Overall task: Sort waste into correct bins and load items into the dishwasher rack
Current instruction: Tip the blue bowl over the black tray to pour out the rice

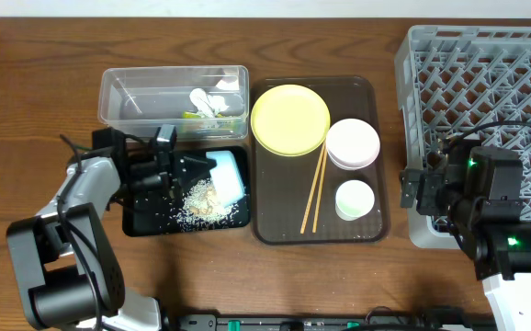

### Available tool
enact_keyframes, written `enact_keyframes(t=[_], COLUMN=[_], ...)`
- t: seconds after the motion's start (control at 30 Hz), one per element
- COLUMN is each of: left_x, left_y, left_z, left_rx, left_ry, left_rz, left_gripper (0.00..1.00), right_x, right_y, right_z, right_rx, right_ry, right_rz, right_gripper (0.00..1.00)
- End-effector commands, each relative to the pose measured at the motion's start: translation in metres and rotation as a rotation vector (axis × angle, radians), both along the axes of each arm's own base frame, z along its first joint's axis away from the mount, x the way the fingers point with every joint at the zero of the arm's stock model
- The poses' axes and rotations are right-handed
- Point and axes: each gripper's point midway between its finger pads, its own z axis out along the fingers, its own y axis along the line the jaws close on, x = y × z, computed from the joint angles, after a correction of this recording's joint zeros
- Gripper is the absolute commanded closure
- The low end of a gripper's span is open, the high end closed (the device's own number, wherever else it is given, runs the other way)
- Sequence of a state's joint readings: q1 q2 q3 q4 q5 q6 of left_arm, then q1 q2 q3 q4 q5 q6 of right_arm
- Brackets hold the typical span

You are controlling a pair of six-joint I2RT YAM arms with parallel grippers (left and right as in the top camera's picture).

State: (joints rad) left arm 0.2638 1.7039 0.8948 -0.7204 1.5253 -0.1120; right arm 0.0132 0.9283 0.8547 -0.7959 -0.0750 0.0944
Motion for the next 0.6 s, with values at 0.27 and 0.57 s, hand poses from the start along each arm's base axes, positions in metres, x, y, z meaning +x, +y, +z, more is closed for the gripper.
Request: enact_keyframes(t=[0.27,0.57], left_x=[0.0017,0.0045], left_y=[0.0092,0.0114], left_z=[0.0104,0.0105], left_rx=[-0.114,-0.102], left_ry=[0.226,0.182], left_rz=[0.056,0.059], left_gripper=[0.94,0.94], right_x=[0.0009,0.0005], right_y=[0.0043,0.0041], right_z=[0.0079,0.0075], right_rx=[0.005,0.004], right_ry=[-0.018,-0.015], right_rz=[0.014,0.014], right_gripper=[0.01,0.01])
